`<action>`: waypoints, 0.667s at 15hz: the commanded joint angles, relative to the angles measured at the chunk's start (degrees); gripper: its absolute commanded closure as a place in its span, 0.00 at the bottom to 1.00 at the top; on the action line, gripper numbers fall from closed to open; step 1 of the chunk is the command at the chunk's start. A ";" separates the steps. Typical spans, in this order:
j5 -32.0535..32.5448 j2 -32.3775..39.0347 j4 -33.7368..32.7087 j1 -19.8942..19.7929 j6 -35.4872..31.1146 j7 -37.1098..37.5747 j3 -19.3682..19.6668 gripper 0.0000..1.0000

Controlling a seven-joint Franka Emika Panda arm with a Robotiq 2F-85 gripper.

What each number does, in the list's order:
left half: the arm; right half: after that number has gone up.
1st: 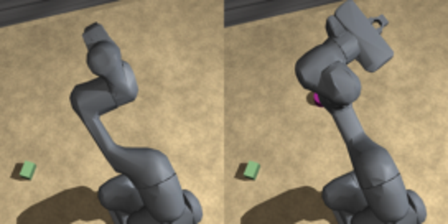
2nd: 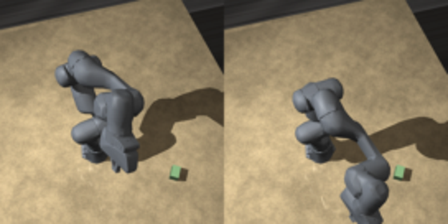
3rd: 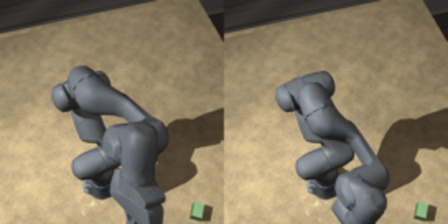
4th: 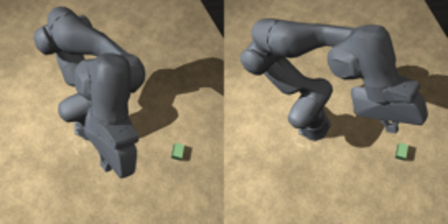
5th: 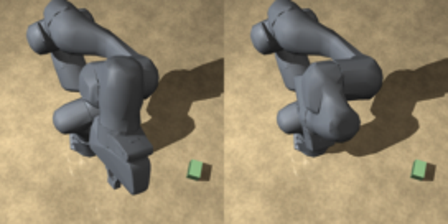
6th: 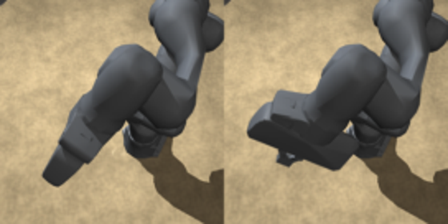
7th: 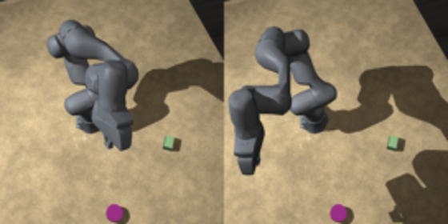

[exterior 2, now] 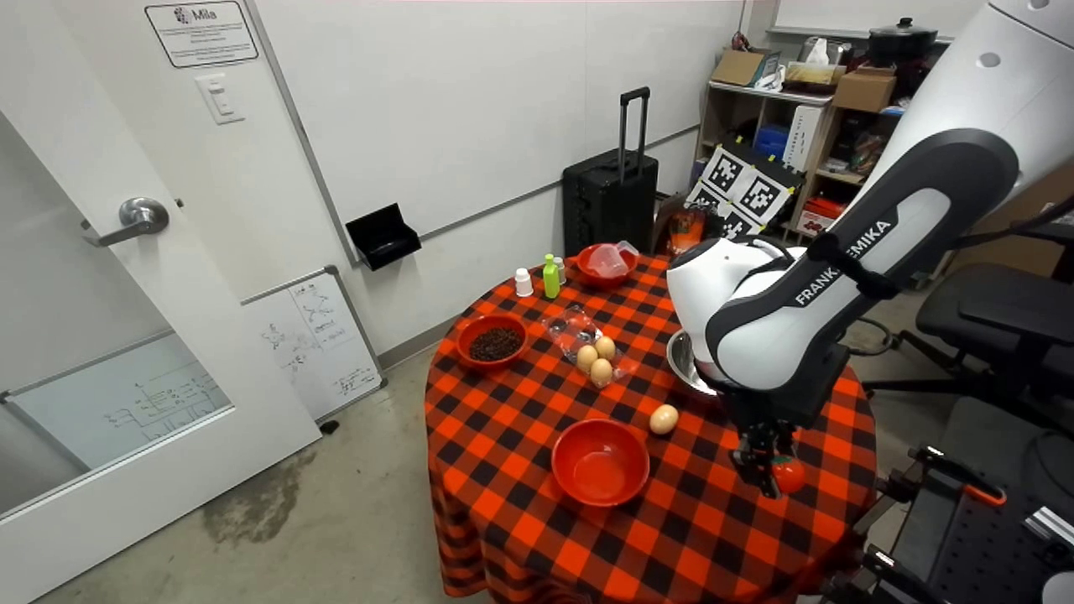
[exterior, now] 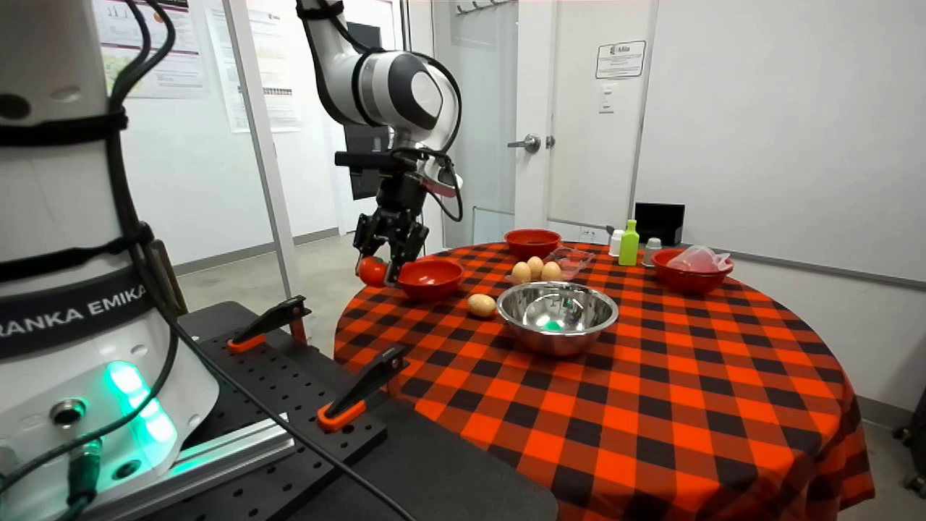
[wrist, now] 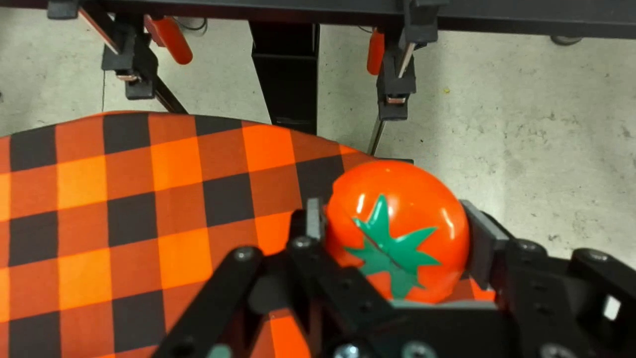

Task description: Remove the tomato from the red bowl and put it on the table

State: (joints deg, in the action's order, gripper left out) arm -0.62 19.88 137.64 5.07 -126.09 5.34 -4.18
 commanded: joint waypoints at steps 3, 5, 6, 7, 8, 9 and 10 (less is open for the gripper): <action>1.60 4.93 -7.65 1.14 -0.43 0.25 0.21 0.62; 2.16 7.54 -10.54 1.55 -0.10 -0.06 0.19 0.62; 2.30 8.76 -11.68 1.66 -0.01 -0.28 0.20 0.62; 2.27 10.30 -13.00 1.70 0.07 -0.62 0.20 0.62; 2.30 11.77 -14.33 1.78 0.16 -0.90 0.22 0.62; 2.44 13.28 -15.79 1.92 0.45 -1.03 0.29 0.62; 2.69 14.65 -17.14 2.10 0.82 -1.00 0.44 0.62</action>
State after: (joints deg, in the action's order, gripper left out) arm 0.78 29.61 125.62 6.52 -126.45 5.05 -4.18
